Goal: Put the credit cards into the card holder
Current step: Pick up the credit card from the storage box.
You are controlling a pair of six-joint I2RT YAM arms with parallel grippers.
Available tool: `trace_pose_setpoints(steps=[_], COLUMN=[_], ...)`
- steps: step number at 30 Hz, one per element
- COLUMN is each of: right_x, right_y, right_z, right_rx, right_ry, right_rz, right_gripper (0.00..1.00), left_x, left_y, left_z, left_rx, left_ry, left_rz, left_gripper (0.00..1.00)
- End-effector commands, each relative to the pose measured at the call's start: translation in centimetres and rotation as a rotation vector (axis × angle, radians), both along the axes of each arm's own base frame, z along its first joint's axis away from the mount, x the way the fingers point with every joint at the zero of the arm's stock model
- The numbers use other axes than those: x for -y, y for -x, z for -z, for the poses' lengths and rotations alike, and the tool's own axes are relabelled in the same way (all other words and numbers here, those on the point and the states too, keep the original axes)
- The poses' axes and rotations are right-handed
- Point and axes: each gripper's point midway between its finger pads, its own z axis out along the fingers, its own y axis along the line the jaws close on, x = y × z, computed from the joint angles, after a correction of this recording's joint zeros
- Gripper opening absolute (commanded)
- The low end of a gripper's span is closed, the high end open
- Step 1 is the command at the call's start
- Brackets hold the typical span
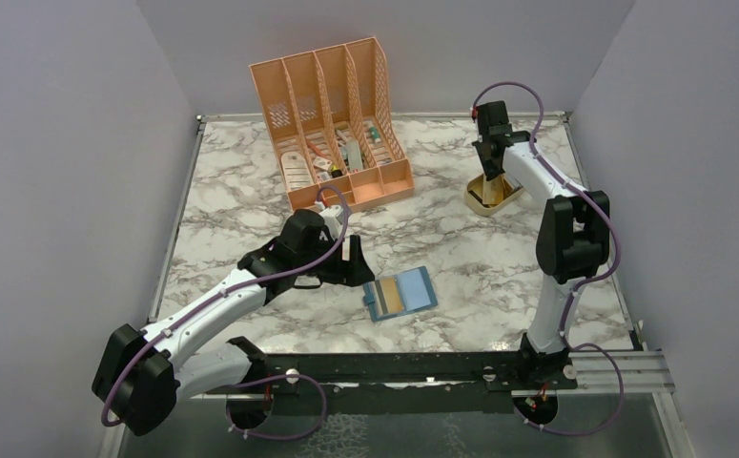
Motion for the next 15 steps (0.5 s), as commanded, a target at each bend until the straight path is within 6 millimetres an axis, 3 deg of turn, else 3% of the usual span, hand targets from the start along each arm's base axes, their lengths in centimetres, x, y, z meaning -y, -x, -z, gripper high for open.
trace_pose_setpoints(steps=[1, 8, 15], right_x=[-0.5, -1.3, -2.7], right_y=[-0.3, 1.2, 4.7], right_z=[-1.1, -2.0, -5.2], right_rx=[0.029, 0.026, 0.085], right_ry=[-0.049, -0.132, -0.254], right_rz=[-0.003, 0.053, 0.101], right_gripper=[0.01, 0.01, 0.01], left_x=[0.0, 0.7, 2.2], left_y=[0.1, 0.2, 0.2], left_z=[0.1, -0.1, -1.7], left_rx=[-0.010, -0.028, -0.034], left_ry=[0.012, 0.046, 0.153], left_rz=[0.002, 0.007, 0.024], left_gripper=[0.75, 0.75, 0.75])
